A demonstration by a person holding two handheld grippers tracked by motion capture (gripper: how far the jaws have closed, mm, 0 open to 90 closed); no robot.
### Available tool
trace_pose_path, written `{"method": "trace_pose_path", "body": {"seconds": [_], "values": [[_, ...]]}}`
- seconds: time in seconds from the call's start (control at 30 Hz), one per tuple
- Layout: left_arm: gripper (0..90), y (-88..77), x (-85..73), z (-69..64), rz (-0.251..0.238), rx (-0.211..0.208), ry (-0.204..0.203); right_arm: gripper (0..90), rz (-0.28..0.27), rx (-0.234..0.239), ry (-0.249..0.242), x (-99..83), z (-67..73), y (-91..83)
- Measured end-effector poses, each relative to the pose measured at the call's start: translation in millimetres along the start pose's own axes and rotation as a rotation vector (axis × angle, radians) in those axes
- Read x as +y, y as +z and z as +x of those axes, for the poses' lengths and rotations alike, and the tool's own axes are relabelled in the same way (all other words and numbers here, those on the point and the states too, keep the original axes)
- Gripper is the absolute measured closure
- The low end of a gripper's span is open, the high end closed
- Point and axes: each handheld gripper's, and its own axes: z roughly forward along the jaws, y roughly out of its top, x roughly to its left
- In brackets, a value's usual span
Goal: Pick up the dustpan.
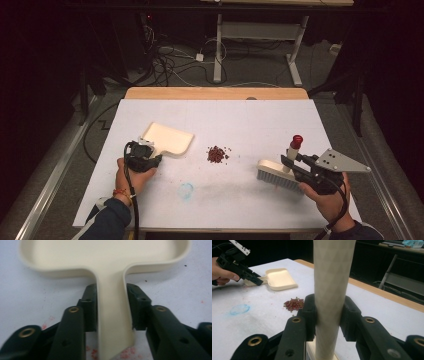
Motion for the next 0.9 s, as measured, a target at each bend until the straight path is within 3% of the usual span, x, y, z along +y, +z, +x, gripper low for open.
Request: {"method": "trace_pose_path", "body": {"seconds": [0.23, 0.33, 0.37, 0.63, 0.9], "values": [[64.0, -1.5, 2.8, -0.1, 0.012, 0.002, 0.018, 69.7, 0.003, 0.001, 0.002, -0.1, 0.2, 0.9], [64.1, -6.1, 4.8, -1.2, 0.016, 0.008, 0.044, 69.7, 0.004, -0.003, 0.004, -0.2, -0.3, 0.7], [64.2, -11.2, 6.1, -1.9, 0.018, 0.011, 0.064, 69.7, 0.000, -0.007, 0.006, -0.5, -1.4, 0.3], [64.2, -34.7, 9.6, -1.4, 0.004, 0.009, 0.118, 69.7, -0.009, -0.023, 0.017, -1.2, -4.6, -1.2], [64.2, -64.6, 4.8, 12.2, 0.009, -0.021, 0.191, 69.7, -0.006, -0.029, 0.027, -1.0, -5.8, -0.3]]}}
